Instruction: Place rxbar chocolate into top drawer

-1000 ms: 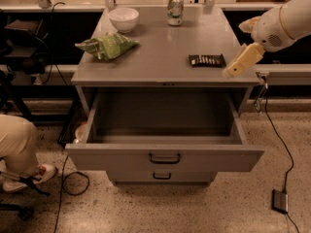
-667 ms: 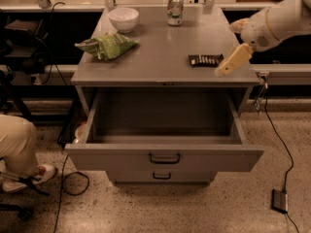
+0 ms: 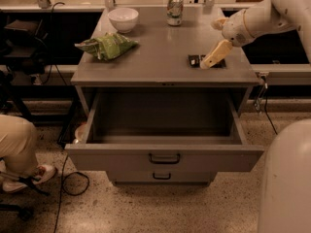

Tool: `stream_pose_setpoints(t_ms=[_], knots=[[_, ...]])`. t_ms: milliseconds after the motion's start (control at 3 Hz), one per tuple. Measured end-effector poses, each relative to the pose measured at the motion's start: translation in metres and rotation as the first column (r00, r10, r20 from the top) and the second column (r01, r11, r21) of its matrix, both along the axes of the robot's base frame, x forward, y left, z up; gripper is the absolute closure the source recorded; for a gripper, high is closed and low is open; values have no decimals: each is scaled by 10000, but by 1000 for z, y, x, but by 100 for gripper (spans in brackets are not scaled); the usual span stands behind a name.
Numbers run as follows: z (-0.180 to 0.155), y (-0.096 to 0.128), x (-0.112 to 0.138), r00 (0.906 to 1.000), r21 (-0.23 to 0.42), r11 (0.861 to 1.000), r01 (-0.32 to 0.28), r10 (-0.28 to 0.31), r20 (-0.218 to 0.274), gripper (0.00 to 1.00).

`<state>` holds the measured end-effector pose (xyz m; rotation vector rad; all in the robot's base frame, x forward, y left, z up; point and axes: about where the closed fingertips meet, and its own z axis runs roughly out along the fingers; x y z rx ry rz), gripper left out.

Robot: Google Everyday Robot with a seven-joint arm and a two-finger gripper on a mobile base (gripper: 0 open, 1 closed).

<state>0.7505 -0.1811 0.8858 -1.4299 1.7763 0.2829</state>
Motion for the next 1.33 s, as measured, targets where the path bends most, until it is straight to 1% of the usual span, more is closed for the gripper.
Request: stream_pose_setpoints(t_ms=[333, 667, 1000, 1333], knots=[[-18, -3, 16, 9987, 184, 9993, 337, -330, -383, 0], [-40, -10, 25, 9928, 422, 9958, 808, -767, -918, 0], [-49, -13, 27, 9888, 533, 9935, 1002, -935, -1165, 0], [-55, -18, 26, 9854, 587, 9917, 1148, -1062, -1328, 18]])
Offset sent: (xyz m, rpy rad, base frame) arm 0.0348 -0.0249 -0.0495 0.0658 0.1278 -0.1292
